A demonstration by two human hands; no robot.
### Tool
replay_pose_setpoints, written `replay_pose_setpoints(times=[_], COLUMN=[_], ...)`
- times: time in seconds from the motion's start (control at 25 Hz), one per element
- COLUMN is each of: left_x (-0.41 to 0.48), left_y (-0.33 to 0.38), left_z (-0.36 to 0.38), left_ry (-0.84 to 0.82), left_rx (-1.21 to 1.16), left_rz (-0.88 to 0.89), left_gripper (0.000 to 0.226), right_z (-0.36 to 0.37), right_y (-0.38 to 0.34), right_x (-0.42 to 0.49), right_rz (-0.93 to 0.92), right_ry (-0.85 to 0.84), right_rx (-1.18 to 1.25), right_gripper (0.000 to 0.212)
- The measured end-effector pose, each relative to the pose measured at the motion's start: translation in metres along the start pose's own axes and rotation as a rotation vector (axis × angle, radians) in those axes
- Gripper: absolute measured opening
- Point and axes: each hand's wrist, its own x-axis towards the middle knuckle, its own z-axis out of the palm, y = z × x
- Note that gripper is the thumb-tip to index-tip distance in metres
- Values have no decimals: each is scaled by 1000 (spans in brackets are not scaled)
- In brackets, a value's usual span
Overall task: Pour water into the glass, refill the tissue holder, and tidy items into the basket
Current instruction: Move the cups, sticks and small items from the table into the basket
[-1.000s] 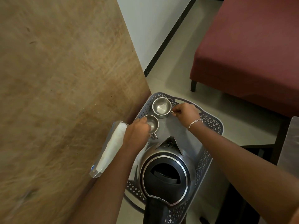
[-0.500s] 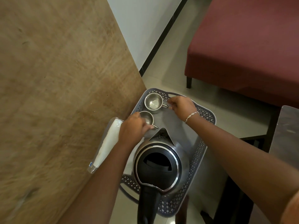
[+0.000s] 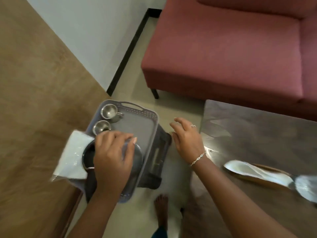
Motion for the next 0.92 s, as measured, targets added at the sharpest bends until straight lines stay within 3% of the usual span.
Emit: replay_pose_setpoints(times=[0.24, 0.6, 0.8, 0.92], left_x=[-77, -181, -228, -247], left_y=[121, 326, 397, 413], left_z=[80, 162, 192, 211], left_ry=[-307, -538, -651, -713], left_rx=[-66, -260, -286, -267], left_rz=[155, 436, 587, 640], left_gripper=[34, 31, 29, 28], right_z=[-89, -217, -261, -269], right_y=[80, 202, 261, 288], right_x=[-119, -299, -377, -414], right_rz=[163, 433, 563, 585], right_ry=[24, 221, 329, 307], right_rx=[-19, -162, -237, -255], right_gripper=[28, 27, 21, 21])
